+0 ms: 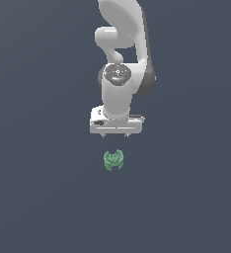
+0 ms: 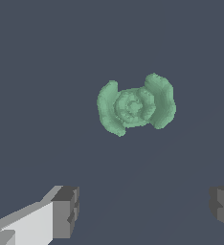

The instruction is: Pick up the object and move it to a goal position.

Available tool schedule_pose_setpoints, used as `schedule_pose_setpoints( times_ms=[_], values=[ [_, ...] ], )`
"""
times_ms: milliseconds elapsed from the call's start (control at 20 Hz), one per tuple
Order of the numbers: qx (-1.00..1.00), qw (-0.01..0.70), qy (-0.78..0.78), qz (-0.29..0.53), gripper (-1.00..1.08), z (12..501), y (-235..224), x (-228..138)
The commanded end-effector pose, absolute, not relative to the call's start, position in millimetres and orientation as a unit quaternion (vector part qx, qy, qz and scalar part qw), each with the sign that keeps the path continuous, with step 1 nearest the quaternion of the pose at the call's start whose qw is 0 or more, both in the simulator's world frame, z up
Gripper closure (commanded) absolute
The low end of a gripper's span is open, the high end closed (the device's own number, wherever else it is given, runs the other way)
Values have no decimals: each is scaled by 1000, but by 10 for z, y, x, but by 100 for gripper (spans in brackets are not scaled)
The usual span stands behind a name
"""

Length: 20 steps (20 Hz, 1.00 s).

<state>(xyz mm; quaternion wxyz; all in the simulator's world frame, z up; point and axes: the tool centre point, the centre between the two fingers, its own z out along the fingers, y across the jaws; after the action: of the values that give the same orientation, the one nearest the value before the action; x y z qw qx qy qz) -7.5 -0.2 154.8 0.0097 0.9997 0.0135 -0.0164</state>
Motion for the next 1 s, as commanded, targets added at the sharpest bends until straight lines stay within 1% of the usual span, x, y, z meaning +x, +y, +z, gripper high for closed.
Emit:
schedule_pose_setpoints(
  times_ms=[0, 150, 500, 950],
  values=[
    [1000, 10, 14, -16, -92, 1548, -2, -75],
    [1000, 9, 16, -16, -92, 1552, 55, -76],
    [999, 6, 37, -12, -92, 1576, 381, -97],
    [1000, 6, 18, -12, -92, 1564, 360, -79]
  ],
)
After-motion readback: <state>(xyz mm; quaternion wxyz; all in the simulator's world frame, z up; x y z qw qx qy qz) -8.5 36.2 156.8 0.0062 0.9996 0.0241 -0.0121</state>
